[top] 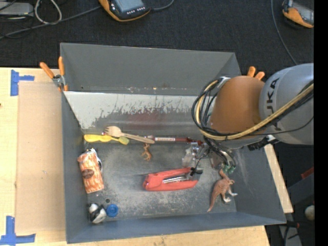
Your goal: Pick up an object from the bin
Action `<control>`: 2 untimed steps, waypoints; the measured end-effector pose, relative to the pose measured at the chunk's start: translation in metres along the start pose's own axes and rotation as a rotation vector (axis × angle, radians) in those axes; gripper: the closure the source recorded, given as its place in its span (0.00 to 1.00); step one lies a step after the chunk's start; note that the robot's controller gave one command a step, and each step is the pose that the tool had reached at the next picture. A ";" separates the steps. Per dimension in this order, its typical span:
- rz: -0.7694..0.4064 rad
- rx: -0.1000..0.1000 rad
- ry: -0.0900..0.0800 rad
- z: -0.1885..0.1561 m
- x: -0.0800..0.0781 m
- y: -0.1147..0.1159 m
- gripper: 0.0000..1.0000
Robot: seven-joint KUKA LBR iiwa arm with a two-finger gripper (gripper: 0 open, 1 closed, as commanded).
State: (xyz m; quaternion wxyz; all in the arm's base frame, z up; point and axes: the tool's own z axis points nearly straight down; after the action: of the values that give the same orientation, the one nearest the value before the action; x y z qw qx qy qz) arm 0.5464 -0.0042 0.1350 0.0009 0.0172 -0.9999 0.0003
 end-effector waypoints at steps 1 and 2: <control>-0.006 0.000 0.001 -0.074 0.027 0.009 1.00; -0.022 0.001 -0.010 -0.033 -0.008 0.007 1.00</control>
Offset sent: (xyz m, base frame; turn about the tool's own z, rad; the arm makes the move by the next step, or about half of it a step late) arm 0.0542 0.0033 -0.0650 -0.0412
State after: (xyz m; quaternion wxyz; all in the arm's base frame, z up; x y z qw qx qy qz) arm 0.5540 0.0032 0.1677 -0.0040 0.0281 -0.9996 0.0005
